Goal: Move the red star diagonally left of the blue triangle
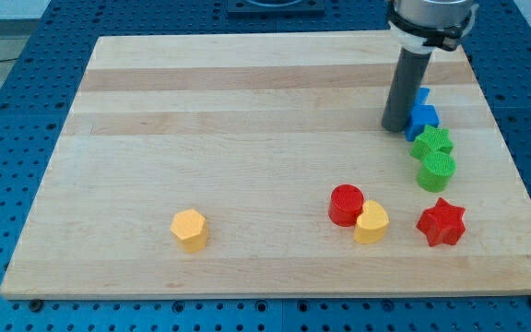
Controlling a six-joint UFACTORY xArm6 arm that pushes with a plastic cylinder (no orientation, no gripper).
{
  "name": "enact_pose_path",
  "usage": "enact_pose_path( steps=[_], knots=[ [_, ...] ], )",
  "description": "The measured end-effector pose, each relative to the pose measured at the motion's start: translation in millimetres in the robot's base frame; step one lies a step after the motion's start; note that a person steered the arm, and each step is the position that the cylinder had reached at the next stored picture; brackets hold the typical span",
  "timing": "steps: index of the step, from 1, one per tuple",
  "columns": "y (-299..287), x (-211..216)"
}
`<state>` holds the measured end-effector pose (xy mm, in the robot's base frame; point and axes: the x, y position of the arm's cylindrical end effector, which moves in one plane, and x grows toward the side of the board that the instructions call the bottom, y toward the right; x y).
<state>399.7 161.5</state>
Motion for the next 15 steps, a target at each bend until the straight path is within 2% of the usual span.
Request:
enact_pose_path(
  steps=[2, 6, 9, 12, 13, 15],
  knots=[
    [-8.0, 3.8],
    [-39.8, 128.9],
    [-60.2, 180.9],
    [78.2, 195.2],
    [75.5, 178.6],
    [-9.7, 162.2]
  ],
)
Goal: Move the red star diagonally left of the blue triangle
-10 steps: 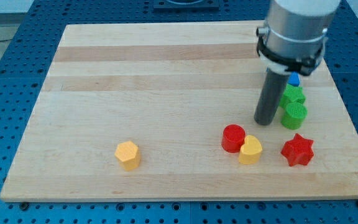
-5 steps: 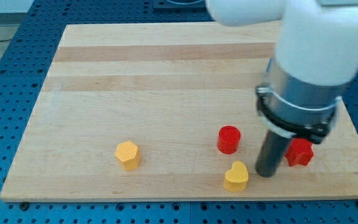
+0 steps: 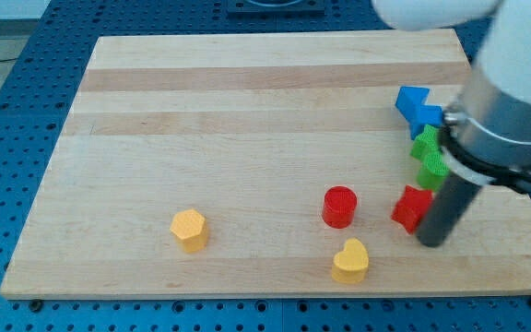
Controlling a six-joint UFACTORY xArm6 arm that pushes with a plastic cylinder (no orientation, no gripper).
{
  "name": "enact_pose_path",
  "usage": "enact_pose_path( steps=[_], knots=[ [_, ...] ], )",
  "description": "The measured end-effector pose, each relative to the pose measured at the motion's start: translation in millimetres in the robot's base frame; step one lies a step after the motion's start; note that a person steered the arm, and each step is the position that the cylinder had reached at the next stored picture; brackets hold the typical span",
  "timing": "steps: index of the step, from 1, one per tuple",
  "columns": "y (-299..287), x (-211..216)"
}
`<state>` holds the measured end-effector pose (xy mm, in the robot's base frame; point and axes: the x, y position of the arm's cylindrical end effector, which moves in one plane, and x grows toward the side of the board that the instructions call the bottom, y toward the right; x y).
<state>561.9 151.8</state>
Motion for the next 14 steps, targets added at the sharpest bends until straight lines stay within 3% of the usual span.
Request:
enact_pose_path(
  steps=[2, 4, 6, 10, 14],
  knots=[
    [-43.6, -61.7],
    [-32.2, -36.9],
    [-9.7, -38.4],
    [-5.4, -121.7],
    [-49.4, -221.5]
  ],
)
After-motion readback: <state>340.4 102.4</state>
